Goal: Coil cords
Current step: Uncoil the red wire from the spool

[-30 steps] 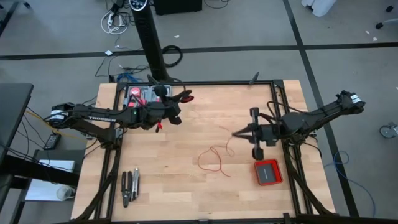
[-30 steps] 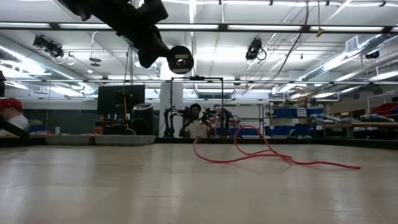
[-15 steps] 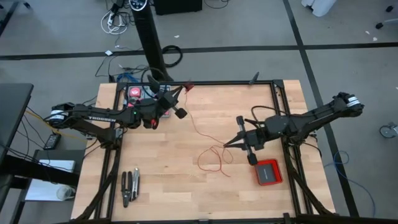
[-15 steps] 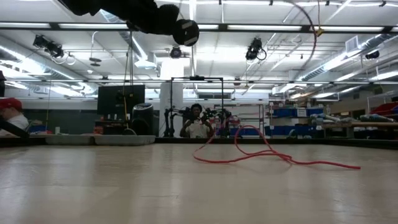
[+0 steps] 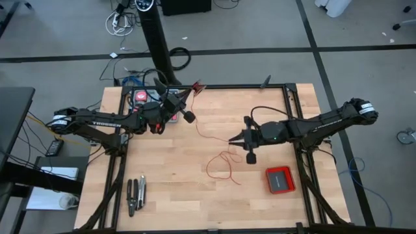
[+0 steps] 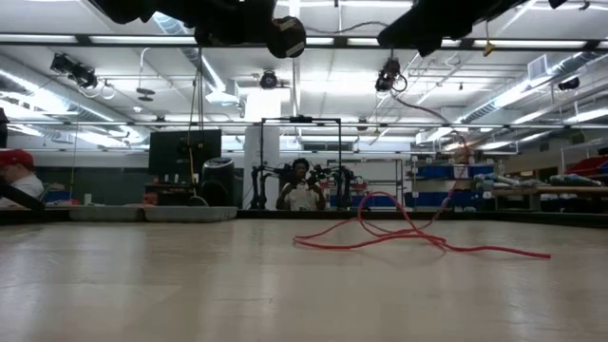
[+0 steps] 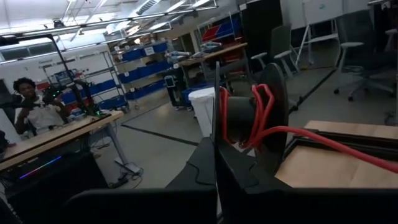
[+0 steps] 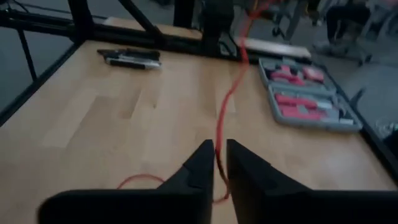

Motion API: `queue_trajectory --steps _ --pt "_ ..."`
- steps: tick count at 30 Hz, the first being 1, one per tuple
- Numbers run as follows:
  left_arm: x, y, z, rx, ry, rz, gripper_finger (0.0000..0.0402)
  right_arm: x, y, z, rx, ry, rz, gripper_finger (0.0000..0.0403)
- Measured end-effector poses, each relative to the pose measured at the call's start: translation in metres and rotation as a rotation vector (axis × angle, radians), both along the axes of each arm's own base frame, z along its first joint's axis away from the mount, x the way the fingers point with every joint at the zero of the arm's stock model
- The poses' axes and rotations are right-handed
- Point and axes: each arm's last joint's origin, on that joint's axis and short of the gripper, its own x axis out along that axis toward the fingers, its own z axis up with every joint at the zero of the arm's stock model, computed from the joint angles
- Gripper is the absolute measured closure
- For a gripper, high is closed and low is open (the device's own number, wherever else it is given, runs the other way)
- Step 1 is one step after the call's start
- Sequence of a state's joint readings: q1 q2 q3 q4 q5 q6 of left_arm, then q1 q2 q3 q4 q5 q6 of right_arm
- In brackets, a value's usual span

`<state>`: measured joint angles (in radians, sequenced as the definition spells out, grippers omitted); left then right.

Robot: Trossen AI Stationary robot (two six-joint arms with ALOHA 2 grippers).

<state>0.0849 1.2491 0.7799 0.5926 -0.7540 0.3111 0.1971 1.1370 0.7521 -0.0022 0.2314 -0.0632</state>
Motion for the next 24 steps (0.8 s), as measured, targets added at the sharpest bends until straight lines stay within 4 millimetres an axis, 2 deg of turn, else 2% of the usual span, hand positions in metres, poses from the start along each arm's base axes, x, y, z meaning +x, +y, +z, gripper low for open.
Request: queue_trajectory --steps 6,10,14,20,24 --pt "0.000 0.000 0.000 0.001 0.001 0.000 0.0401 -0.001 -0.007 -0.004 0.033 0.038 -0.049 0.0295" --pt "0.000 0.000 -0.001 0.000 0.007 0.000 0.0401 -0.002 -0.008 -0.006 0.042 0.061 -0.057 0.0273" --pt "0.000 0.000 -0.001 0.000 0.013 -0.005 0.0401 0.000 -0.008 -0.003 0.029 0.033 -0.049 0.0266" --pt "0.001 -0.001 -0.001 0.004 0.018 -0.049 0.0401 0.008 -0.006 0.016 0.015 -0.182 -0.033 0.0271" --pt "0.002 -0.002 -0.004 0.005 0.042 -0.096 0.0401 0.009 -0.006 0.022 0.017 -0.242 -0.031 0.0273"
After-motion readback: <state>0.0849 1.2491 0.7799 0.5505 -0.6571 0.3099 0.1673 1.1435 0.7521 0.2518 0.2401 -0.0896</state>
